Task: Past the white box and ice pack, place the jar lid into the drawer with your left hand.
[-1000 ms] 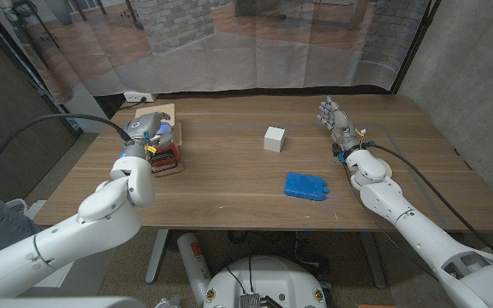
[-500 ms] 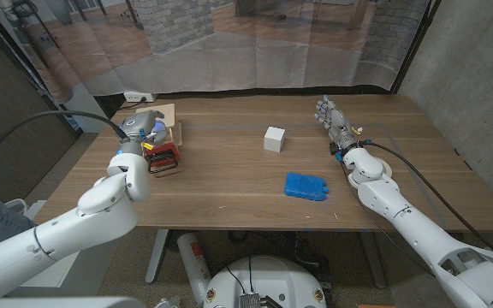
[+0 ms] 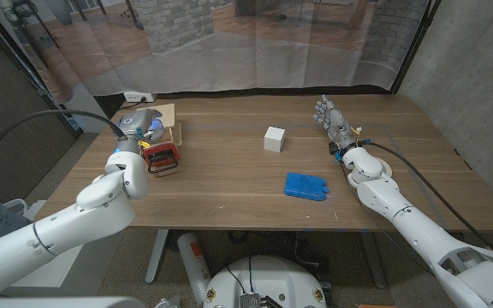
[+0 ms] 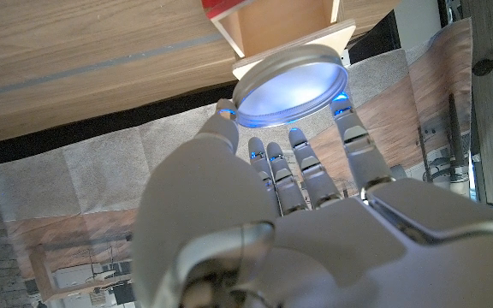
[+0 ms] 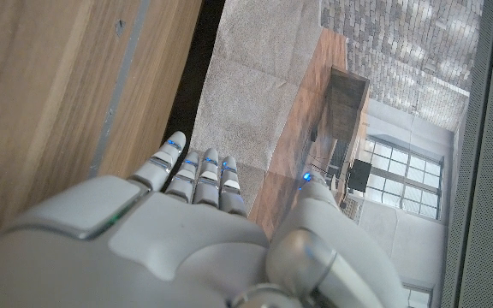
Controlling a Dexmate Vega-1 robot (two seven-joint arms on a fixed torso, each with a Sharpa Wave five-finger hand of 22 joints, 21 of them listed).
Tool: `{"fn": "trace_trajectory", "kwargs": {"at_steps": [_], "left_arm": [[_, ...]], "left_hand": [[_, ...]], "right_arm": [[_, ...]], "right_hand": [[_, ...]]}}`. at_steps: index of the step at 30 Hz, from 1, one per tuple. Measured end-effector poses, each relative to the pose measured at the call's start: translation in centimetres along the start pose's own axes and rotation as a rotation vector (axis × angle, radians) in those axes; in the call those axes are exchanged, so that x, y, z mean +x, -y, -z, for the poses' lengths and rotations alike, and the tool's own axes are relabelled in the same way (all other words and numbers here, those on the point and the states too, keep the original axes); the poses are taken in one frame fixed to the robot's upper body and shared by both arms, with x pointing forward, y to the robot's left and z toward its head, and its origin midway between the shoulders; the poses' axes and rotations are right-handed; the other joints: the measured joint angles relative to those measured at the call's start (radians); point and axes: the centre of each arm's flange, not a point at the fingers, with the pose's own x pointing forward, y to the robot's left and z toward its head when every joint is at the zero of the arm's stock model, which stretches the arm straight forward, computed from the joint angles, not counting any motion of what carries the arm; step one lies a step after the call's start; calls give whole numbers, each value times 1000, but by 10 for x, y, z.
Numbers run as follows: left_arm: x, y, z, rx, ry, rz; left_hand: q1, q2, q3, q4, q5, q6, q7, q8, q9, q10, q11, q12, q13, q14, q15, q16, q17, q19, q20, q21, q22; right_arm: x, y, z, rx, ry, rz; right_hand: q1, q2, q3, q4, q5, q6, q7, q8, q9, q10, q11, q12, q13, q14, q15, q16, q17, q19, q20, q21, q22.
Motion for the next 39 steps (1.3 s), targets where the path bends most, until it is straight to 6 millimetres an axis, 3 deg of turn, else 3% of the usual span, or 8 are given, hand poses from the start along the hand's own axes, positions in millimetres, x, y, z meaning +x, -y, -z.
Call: {"fn": "trace_trajectory", "kwargs": {"at_steps": [21, 39], "left_arm": [[24, -3, 16, -5, -39, -11], [41, 5, 12, -30, -15, -36]], "left_hand": [[9, 9, 3, -3, 0, 11, 0, 0, -2, 4, -9, 0, 0, 8, 1, 0, 0, -7, -4, -3, 0], [15, 4, 3, -3, 0, 20, -2, 0, -2, 9, -14, 0, 0, 8, 1, 0, 0, -14, 3, -4, 0]], "right_arm": [[0, -1, 3, -9, -20, -4], [1, 2, 4, -13, -27, 7]], "right_hand": [[0, 0, 0, 0, 0, 0, 0, 0, 0, 0, 0, 0, 0, 0, 0, 0, 0, 0, 0, 0, 0], [0, 0, 0, 0, 0, 0, 0, 0, 0, 0, 0, 0, 0, 0, 0, 0, 0, 0, 0, 0, 0]]}}
